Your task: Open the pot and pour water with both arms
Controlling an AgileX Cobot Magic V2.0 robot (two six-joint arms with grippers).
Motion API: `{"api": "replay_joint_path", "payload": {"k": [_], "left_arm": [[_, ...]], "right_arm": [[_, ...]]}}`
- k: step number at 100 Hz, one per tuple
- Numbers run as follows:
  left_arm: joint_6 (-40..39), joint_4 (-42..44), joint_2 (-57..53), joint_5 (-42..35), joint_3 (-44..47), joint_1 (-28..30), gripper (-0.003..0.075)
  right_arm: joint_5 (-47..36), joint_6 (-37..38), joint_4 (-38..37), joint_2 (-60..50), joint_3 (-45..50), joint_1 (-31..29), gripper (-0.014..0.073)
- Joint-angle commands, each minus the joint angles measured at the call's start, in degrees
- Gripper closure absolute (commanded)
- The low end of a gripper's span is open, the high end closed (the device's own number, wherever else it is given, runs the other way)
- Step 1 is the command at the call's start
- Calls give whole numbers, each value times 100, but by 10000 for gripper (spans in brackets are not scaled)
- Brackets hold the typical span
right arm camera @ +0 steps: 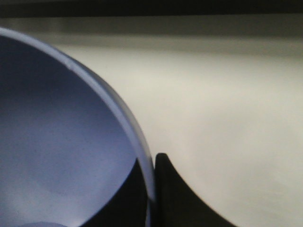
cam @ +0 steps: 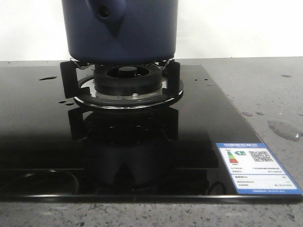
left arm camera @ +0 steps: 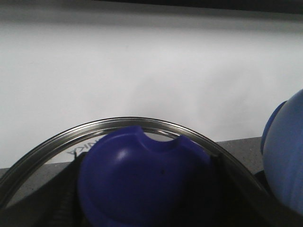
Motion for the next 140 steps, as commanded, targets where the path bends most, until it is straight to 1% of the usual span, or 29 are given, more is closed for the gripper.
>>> {"api": "replay_joint_path", "payload": {"k": [1, 15, 29, 44, 91, 109, 140], "left_arm": [[4, -275, -190, -355, -230, 12, 372], [4, -275, -190, -355, -230, 12, 372], [4, -275, -190, -355, -230, 12, 372], [4, -275, -190, -355, -230, 12, 372], [4, -275, -190, -365, -230, 12, 372], [4, -275, -190, -365, -230, 12, 372], [4, -275, -190, -365, -230, 12, 372]], "right_arm": [[-781, -26, -47, -323, -137, 5, 646], [-1611, -26, -101, -323, 12, 13, 646], [-2139, -26, -173, -323, 193, 43, 647], [-2433, -15, -399, -323, 254, 69, 650], [-3548, 24, -1777, -323, 254, 69, 650], [-4060, 24, -1988, -323, 254, 69, 650], [-4079, 24, -1988, -323, 244, 69, 650]]}}
